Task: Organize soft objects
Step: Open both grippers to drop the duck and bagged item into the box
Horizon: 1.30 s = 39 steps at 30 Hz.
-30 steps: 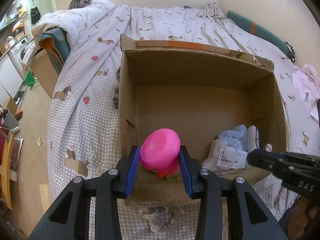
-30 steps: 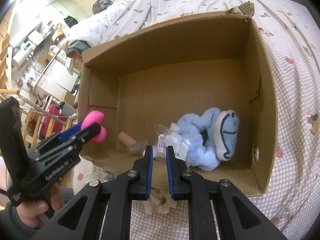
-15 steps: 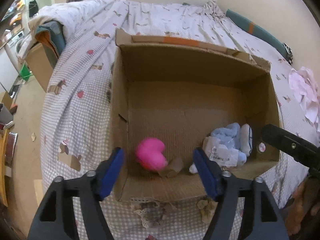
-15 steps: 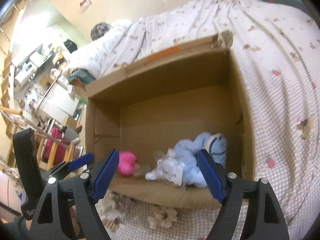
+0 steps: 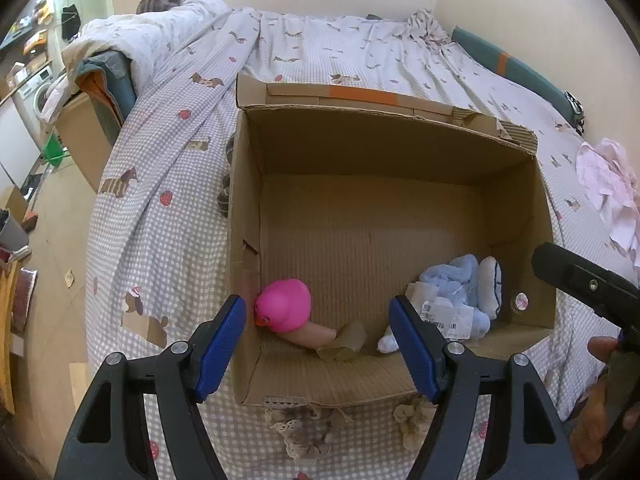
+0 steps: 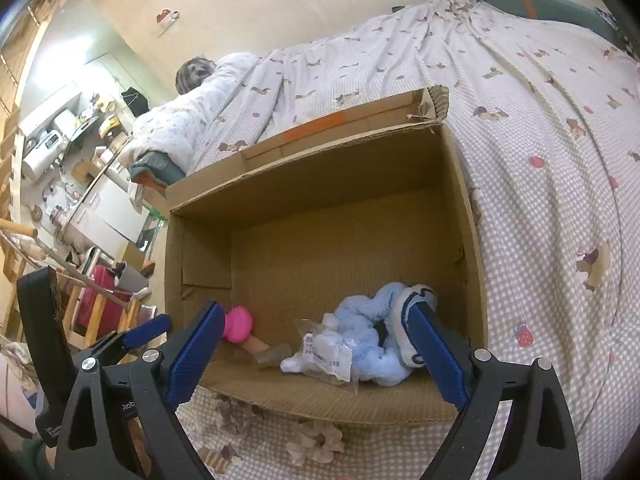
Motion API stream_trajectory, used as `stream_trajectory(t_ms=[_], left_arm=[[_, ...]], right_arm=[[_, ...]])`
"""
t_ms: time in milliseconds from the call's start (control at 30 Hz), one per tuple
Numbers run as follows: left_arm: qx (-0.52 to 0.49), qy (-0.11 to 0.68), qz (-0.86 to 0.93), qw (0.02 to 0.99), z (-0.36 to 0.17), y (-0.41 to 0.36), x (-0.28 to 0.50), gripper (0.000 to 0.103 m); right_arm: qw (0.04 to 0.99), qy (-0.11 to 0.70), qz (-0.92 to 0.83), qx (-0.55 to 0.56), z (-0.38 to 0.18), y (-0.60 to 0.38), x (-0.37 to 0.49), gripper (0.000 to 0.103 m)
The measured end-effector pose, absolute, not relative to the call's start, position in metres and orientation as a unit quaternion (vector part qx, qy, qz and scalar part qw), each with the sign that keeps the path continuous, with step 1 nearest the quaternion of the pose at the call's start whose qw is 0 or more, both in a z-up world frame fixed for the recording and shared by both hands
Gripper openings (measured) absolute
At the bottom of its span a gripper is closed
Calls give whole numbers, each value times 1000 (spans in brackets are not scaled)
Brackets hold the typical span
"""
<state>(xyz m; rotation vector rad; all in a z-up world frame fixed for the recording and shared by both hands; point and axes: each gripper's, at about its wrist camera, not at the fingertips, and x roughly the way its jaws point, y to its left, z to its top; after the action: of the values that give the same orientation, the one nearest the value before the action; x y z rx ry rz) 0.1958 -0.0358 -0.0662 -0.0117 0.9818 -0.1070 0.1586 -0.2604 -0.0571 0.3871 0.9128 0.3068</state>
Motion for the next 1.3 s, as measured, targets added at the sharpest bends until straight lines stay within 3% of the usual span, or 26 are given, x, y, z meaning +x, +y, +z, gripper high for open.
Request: stream_trajectory(t_ms=[1300], left_arm=[[-35,459,-22,888,-44,-6,141,71]], right_arm=[[871,443,125,174,-51,-272,108,99]])
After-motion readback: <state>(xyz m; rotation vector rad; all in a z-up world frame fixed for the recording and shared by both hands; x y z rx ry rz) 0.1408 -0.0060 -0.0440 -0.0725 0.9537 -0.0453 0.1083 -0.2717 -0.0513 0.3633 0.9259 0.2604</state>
